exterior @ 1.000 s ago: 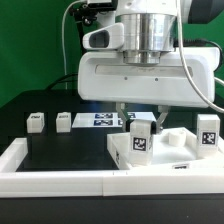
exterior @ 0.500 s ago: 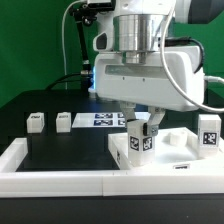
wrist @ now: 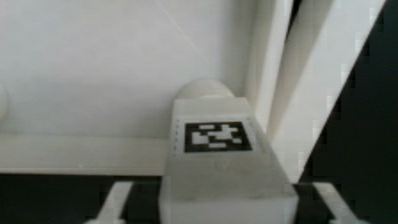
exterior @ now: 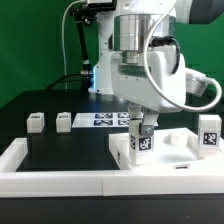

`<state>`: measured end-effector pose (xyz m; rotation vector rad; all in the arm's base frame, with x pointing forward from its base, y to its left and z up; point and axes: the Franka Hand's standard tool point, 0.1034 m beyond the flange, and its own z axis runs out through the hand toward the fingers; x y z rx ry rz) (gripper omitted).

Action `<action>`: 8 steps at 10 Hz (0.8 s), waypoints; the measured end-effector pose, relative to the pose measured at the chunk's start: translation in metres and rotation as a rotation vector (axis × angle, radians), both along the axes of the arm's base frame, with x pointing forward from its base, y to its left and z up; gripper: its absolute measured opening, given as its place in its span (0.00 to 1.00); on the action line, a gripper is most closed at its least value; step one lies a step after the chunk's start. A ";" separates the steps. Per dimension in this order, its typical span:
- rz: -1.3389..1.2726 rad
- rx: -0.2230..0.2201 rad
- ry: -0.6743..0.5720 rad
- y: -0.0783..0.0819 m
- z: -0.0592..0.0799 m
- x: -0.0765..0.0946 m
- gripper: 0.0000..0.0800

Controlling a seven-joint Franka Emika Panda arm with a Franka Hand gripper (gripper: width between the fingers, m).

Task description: Assemble square table

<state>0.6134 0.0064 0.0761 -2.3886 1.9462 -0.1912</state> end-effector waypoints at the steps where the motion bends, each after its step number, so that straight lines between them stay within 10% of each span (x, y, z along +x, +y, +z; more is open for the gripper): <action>1: 0.005 0.000 0.000 0.001 0.000 0.000 0.36; 3: 0.073 -0.010 -0.002 -0.001 0.000 0.001 0.72; 8: 0.509 -0.076 0.005 0.000 0.002 0.003 0.81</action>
Offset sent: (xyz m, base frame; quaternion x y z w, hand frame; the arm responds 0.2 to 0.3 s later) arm -0.0064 0.0014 0.0017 0.0074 -0.0142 -0.1351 0.9907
